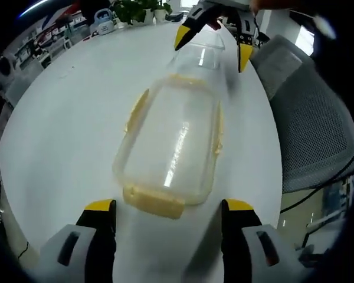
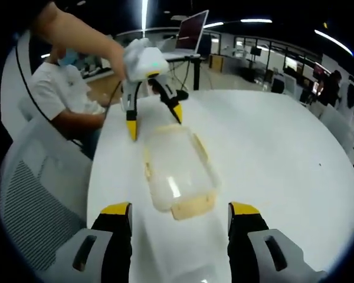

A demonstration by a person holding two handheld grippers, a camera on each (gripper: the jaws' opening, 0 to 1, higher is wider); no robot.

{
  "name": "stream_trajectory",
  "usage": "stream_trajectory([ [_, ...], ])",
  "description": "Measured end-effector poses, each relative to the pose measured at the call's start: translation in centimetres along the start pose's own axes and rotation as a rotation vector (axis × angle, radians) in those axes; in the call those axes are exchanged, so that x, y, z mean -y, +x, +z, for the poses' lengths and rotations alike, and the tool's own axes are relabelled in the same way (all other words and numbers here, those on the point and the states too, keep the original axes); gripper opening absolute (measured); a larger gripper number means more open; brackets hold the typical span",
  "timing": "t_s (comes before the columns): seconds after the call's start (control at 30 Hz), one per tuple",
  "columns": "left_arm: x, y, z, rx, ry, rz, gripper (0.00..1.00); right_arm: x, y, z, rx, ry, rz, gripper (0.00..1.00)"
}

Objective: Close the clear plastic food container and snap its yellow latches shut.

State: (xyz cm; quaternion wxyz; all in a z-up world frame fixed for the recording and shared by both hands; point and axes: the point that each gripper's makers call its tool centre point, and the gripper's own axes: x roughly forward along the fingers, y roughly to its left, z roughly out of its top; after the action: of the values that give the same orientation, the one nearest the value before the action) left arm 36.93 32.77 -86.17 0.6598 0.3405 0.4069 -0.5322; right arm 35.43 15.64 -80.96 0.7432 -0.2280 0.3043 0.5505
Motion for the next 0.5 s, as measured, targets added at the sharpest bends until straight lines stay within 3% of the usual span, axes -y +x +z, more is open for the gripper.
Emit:
stream_trajectory([
  [0.5, -0.2, 0.1, 0.6, -0.040, 0.085, -0.042, 0.71, 0.3, 1.1, -0.4, -0.065, -0.044, 0.054, 0.61],
])
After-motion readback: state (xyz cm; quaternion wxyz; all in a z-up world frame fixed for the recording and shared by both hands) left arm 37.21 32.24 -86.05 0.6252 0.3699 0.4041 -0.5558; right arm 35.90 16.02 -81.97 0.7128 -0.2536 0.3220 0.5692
